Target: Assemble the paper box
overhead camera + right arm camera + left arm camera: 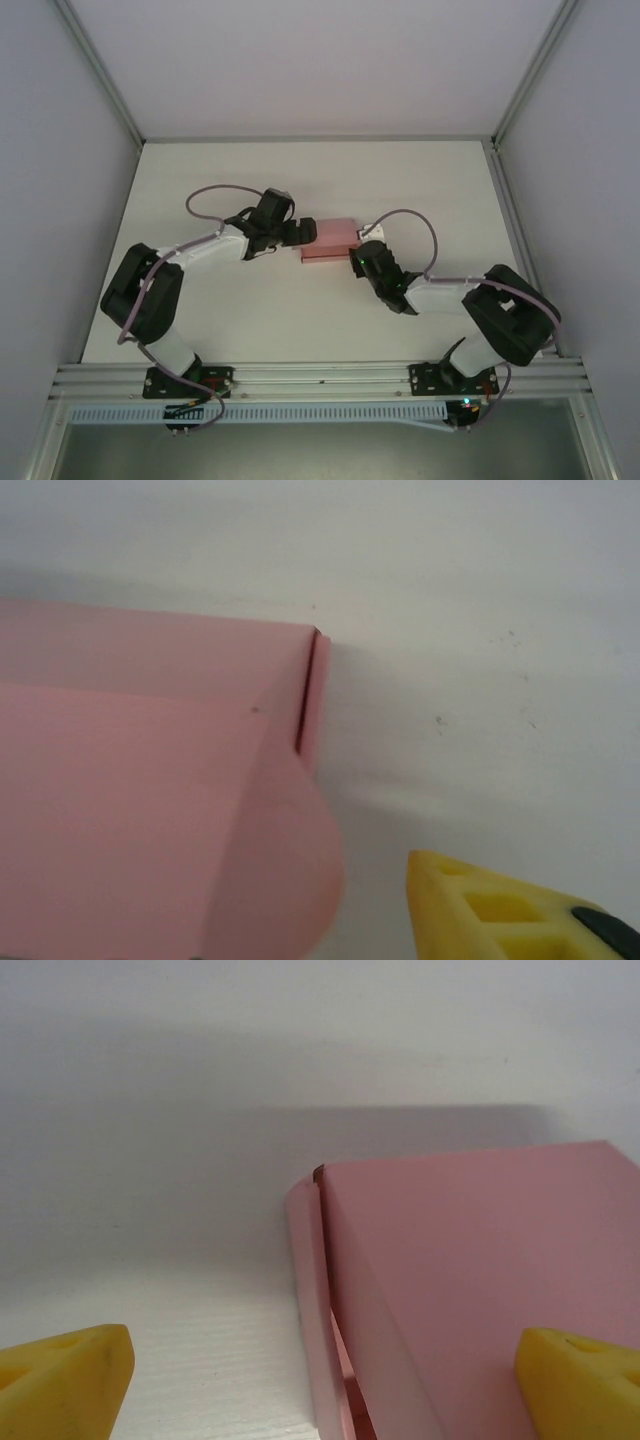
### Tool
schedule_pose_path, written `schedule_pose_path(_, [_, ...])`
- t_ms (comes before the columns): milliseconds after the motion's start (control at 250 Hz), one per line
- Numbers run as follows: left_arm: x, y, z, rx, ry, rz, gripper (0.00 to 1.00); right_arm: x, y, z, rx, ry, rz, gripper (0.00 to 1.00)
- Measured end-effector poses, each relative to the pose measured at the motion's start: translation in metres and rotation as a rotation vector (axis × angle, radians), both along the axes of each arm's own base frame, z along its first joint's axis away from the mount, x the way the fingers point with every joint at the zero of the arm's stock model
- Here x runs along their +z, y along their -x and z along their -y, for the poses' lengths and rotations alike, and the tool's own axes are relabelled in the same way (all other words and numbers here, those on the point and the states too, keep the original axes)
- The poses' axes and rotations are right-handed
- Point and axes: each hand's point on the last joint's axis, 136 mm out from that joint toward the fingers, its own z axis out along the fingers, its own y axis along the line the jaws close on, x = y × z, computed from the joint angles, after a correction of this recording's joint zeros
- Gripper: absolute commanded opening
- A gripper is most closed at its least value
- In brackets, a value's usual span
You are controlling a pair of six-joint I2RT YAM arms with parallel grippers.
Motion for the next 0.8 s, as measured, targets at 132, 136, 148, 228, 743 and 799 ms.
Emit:
schedule_pose_path(132, [-0.018,0.002,0.0,-0.012,0.031,-0.037,0.88,0.002,0.018,0.016,-0.025,-0.02,-0.036,0.72])
schedule_pose_path(136, [-0.018,0.002,0.0,-0.013,0.033,-0.038,0.88,0.002,0.018,0.017,-0.026,-0.022,-0.036,0.73])
schedule_pose_path(148, [-0.02,0.002,0.0,-0.014,0.036,-0.042,0.87,0.003,0.02,0.019,-0.031,-0.029,-0.039,0.75])
schedule_pose_path(228, [-0.026,0.003,0.001,-0.02,0.058,-0.053,0.84,0.01,0.03,0.027,-0.038,-0.054,-0.04,1.0])
schedule_pose_path(743, [-0.038,-0.013,0.011,-0.071,0.268,-0.064,0.47,0.056,0.031,0.053,-0.12,-0.255,-0.054,1.0])
schedule_pose_path(799, [-0.037,-0.015,0.012,-0.079,0.28,-0.058,0.43,0.055,0.028,0.056,-0.136,-0.285,-0.072,1.0])
